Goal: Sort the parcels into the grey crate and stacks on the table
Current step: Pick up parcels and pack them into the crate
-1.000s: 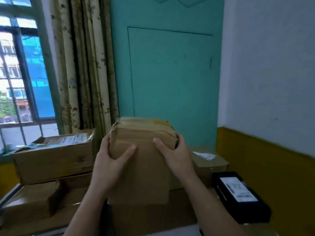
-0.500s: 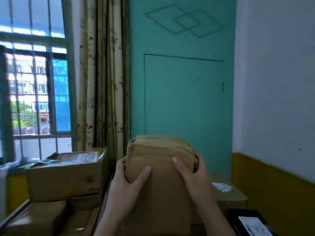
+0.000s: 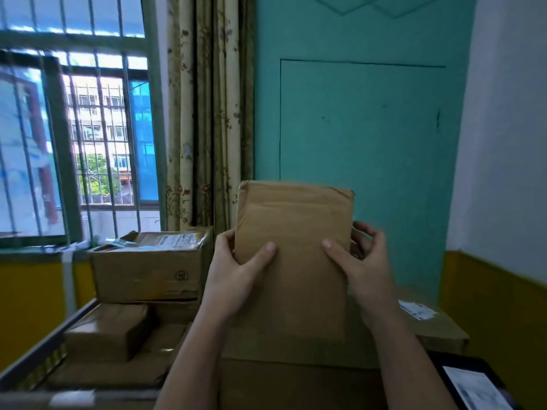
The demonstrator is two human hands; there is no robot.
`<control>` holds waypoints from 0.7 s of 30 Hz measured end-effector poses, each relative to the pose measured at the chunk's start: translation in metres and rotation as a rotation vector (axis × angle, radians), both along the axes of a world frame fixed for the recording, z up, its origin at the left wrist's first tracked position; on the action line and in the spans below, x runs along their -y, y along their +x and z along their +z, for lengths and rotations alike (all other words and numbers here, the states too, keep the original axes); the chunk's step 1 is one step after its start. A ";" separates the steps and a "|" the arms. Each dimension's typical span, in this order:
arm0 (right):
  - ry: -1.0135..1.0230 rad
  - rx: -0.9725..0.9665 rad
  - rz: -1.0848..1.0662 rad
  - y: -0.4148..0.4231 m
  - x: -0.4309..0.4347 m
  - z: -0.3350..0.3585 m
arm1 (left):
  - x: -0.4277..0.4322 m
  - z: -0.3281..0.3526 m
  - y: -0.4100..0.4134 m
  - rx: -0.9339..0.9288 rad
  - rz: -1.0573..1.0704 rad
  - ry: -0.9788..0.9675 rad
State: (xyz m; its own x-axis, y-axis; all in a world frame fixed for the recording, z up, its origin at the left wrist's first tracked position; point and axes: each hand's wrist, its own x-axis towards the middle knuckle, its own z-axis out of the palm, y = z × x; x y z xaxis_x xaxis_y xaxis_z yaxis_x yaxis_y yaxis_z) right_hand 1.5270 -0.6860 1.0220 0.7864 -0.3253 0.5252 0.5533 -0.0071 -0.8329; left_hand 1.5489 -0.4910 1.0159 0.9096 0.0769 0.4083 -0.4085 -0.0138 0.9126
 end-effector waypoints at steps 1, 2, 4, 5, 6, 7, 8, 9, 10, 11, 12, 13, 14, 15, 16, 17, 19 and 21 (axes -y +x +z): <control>0.003 -0.005 0.004 0.002 0.002 -0.002 | 0.000 -0.001 -0.001 -0.001 -0.010 -0.008; 0.000 -0.014 0.009 0.004 0.003 -0.004 | 0.000 -0.002 -0.002 -0.004 -0.023 -0.012; -0.010 -0.027 0.031 0.008 0.007 -0.011 | 0.001 -0.008 -0.001 -0.024 -0.049 -0.007; -0.017 -0.030 0.033 0.009 0.007 -0.013 | 0.000 -0.010 0.000 -0.034 -0.068 0.006; -0.023 -0.038 0.035 0.010 0.008 -0.016 | -0.001 -0.013 0.000 -0.041 -0.091 0.018; -0.027 -0.046 0.043 0.011 0.009 -0.019 | -0.002 -0.017 0.001 -0.049 -0.113 0.024; -0.029 -0.060 0.058 0.012 0.010 -0.023 | -0.003 -0.022 0.002 -0.062 -0.130 0.024; -0.032 -0.076 0.077 0.012 0.011 -0.028 | -0.004 -0.027 0.002 -0.073 -0.141 0.028; -0.043 -0.094 0.094 0.013 0.012 -0.032 | -0.006 -0.031 0.002 -0.090 -0.148 0.039; -0.061 -0.114 0.117 0.012 0.014 -0.037 | -0.008 -0.036 0.002 -0.114 -0.149 0.050; -0.084 -0.137 0.141 0.011 0.015 -0.041 | -0.011 -0.041 0.001 -0.142 -0.141 0.053; -0.113 -0.165 0.166 0.010 0.017 -0.048 | -0.012 -0.050 -0.001 -0.175 -0.143 0.055; -0.136 -0.186 0.192 0.009 0.019 -0.052 | -0.014 -0.057 -0.003 -0.211 -0.149 0.050; -0.150 -0.207 0.212 0.009 0.020 -0.057 | -0.015 -0.061 -0.005 -0.248 -0.157 0.036; -0.157 -0.226 0.234 0.008 0.021 -0.061 | -0.016 -0.068 -0.009 -0.288 -0.149 0.006; -0.159 -0.245 0.258 0.008 0.022 -0.065 | -0.014 -0.071 -0.008 -0.335 -0.142 -0.015; -0.150 -0.276 0.264 0.007 0.022 -0.070 | -0.015 -0.079 -0.008 -0.372 -0.153 -0.027; -0.120 -0.311 0.238 0.007 0.021 -0.074 | -0.020 -0.088 -0.010 -0.368 -0.193 -0.007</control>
